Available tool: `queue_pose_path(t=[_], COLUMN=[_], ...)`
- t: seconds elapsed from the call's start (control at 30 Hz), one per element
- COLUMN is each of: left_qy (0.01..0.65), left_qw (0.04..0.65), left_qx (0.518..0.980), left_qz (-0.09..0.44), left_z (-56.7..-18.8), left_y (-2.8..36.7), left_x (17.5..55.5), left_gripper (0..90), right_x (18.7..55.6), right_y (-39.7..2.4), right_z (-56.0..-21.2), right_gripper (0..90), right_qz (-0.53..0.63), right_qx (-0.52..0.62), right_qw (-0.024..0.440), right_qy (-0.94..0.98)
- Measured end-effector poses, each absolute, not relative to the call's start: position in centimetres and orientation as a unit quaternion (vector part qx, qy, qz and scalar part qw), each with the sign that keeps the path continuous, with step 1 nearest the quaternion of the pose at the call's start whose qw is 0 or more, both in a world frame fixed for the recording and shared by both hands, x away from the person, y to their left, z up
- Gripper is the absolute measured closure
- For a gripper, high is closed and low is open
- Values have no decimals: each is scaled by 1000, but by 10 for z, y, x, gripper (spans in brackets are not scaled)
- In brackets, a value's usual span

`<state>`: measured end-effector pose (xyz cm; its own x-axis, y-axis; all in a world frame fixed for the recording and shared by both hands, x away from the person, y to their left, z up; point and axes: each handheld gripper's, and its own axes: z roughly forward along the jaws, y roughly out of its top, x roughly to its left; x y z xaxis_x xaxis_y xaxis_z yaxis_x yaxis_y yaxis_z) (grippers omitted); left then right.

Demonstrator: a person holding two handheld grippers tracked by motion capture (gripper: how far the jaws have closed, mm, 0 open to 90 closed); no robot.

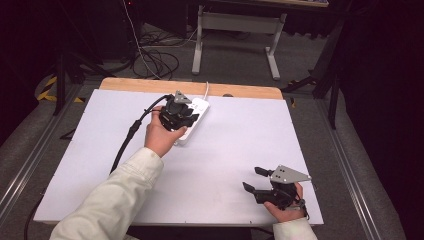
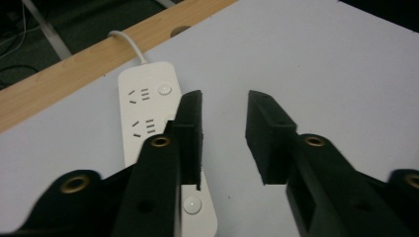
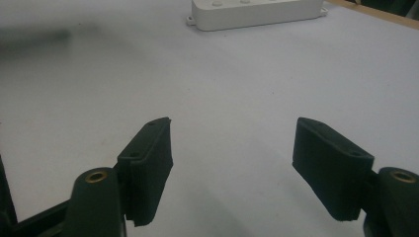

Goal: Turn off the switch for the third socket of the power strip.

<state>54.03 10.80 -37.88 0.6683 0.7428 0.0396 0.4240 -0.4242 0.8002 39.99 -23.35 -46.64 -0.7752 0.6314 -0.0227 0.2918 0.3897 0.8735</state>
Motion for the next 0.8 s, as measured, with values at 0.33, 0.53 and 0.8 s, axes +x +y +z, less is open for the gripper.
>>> queue_pose_path(t=[0.33, 0.53, 0.8], left_qy=[331, 329, 328], left_qw=[418, 438, 470], left_qx=[819, 810, 792], left_qz=[211, 207, 209], left_z=[-359, -355, -354], left_y=[124, 143, 172], left_x=[503, 484, 459], left_gripper=[381, 333, 284], right_x=[400, 400, 400], right_y=[-233, -232, -232], right_z=[-466, -466, -467], right_gripper=[320, 320, 319], right_qz=[472, 472, 471], right_qx=[282, 282, 283], right_qw=[180, 179, 181], right_qy=[816, 816, 816])
